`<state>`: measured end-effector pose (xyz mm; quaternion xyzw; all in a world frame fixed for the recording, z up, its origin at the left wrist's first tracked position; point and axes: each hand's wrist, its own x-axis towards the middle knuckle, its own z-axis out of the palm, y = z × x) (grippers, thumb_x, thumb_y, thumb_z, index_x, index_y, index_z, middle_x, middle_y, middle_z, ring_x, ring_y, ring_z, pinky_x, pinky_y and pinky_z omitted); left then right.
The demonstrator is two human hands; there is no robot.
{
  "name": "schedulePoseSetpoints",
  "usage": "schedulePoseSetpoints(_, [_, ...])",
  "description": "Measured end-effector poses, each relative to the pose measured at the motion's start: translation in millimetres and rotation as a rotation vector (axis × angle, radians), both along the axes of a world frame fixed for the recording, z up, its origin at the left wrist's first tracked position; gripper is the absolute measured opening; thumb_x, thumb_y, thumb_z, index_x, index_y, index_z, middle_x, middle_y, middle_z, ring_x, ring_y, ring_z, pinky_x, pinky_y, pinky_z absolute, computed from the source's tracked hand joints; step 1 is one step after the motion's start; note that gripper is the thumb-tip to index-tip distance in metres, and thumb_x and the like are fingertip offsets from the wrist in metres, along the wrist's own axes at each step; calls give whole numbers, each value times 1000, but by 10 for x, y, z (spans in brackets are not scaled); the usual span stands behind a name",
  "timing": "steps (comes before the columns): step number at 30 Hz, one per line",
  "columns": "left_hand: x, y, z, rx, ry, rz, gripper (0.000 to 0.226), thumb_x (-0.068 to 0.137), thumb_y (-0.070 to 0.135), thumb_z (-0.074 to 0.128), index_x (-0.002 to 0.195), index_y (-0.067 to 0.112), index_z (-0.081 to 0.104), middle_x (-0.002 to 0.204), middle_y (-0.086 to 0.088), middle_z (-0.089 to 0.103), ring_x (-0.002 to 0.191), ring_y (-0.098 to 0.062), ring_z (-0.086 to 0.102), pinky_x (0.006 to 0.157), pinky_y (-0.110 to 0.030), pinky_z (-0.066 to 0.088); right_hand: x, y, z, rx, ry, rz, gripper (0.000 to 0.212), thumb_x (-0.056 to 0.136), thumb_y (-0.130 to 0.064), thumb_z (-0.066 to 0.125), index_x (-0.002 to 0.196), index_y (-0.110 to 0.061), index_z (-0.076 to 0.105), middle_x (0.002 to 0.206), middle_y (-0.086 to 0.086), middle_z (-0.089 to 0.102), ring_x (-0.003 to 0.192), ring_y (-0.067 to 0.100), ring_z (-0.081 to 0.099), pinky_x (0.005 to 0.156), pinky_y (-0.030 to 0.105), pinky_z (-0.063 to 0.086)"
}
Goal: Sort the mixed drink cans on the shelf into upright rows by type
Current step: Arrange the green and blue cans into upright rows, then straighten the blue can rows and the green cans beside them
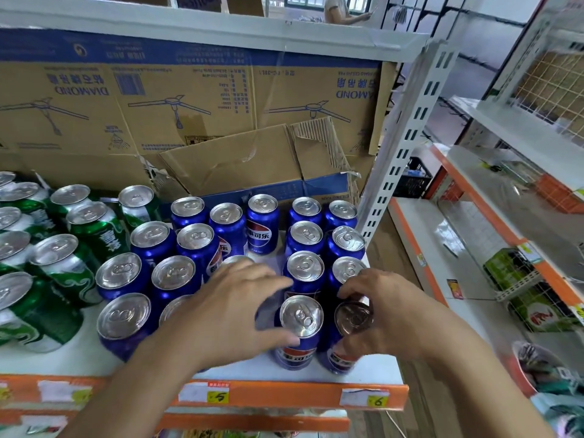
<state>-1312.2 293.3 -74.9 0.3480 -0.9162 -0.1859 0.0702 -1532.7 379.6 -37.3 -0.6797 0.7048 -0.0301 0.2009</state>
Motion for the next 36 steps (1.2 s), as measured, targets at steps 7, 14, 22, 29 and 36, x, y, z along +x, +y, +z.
schedulePoseSetpoints(7, [-167,103,-75,34,-44,-7,62,81,62,61,135,42,38,130,23,43,121,-3,40,100,-26,38,-25,40,-75,-48,0,-46,47,65,-42,78,107,-28,64,107,-10,53,95,13,55,79,32,53])
schedulePoseSetpoints(14, [-208,144,-105,158,37,60,55,77,58,68,124,44,44,114,29,42,100,2,48,85,-22,42,-68,29,-89,-57,-26,-25,42,65,-38,77,102,-24,65,106,-11,51,93,12,56,77,34,54])
schedulePoseSetpoints(22, [-212,132,-7,130,-33,33,62,74,61,68,128,42,44,119,28,42,107,2,47,91,-25,43,-79,-16,-73,-69,-30,-29,53,70,-58,74,112,-30,58,107,-13,49,96,10,54,81,32,52])
schedulePoseSetpoints(29, [-63,-140,109,-105,12,171,68,86,64,51,144,32,37,140,14,41,127,-6,35,104,-25,29,55,-268,-137,-317,41,-48,40,88,-49,59,119,-23,58,114,-4,53,104,17,52,80,32,49])
schedulePoseSetpoints(36, [65,-447,61,-23,-263,223,76,79,63,62,144,34,35,141,8,45,127,-18,44,101,-32,39,246,-875,-39,-272,40,55,31,89,-37,61,109,-13,61,107,5,57,97,26,55,74,35,47])
